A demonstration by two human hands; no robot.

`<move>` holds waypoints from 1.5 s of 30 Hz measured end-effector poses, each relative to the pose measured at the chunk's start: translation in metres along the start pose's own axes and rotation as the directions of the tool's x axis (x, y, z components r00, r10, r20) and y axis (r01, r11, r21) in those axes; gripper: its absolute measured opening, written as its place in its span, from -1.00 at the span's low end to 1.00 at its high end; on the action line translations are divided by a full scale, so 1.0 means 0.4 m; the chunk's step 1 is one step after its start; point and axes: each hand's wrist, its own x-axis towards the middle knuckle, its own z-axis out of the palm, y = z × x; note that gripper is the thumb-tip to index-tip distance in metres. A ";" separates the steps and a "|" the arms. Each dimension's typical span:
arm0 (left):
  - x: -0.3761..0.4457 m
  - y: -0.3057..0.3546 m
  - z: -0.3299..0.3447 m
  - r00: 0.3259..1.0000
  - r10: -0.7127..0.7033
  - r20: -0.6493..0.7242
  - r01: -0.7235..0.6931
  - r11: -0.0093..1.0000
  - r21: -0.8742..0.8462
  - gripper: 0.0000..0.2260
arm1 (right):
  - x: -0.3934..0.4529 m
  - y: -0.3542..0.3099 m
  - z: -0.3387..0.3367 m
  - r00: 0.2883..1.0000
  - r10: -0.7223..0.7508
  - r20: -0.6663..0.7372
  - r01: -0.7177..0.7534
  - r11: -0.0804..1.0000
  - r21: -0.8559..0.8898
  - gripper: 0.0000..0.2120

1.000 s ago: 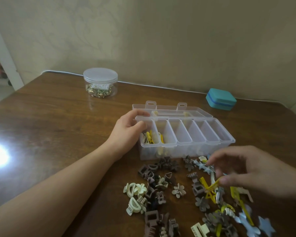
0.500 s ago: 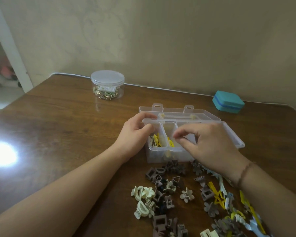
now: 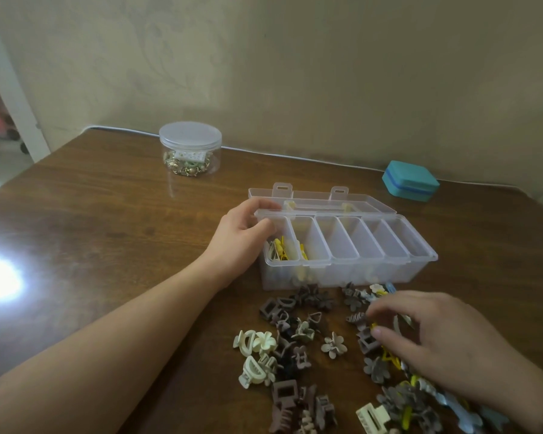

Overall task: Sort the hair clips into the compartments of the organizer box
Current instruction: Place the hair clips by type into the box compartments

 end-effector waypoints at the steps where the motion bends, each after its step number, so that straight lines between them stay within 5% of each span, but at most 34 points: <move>1: 0.000 0.000 0.000 1.000 0.002 0.002 -0.002 1.000 0.004 -0.54 | 0.000 -0.002 0.002 1.000 0.011 -0.004 -0.011 1.000 0.006 -0.86; 17: -0.002 0.003 -0.003 1.000 -0.010 0.014 0.010 1.000 0.010 -0.55 | 0.016 -0.022 -0.006 0.992 0.055 0.111 -0.058 0.998 0.026 -0.89; 22: -0.003 0.004 0.000 1.000 -0.006 -0.001 0.006 1.000 0.009 -0.55 | 0.039 -0.019 -0.072 0.999 0.044 0.008 -0.045 0.972 0.232 -0.85; 27: -0.003 0.005 0.000 1.000 -0.006 0.012 0.006 1.000 0.000 -0.52 | 0.177 -0.077 -0.136 0.953 -0.020 -0.301 0.142 0.911 0.388 -0.90; 34: -0.004 0.001 0.000 1.000 0.007 0.003 -0.007 1.000 -0.005 -0.52 | 0.306 -0.098 -0.063 0.991 -0.082 -0.101 0.098 0.983 0.155 -0.89; 38: -0.003 0.000 -0.001 1.000 0.008 0.005 -0.008 1.000 -0.005 -0.52 | 0.287 -0.088 -0.076 0.978 -0.129 -0.166 0.133 0.991 0.014 -0.83; 42: -0.003 0.001 -0.001 1.000 0.000 0.010 0.000 1.000 -0.005 -0.51 | 0.187 -0.054 -0.117 0.950 -0.131 -0.282 0.172 0.977 0.126 -0.83; 45: -0.003 0.001 0.001 1.000 0.000 0.007 0.000 1.000 0.000 -0.52 | 0.082 -0.037 -0.113 0.977 -0.117 -0.178 0.145 0.978 0.150 -0.84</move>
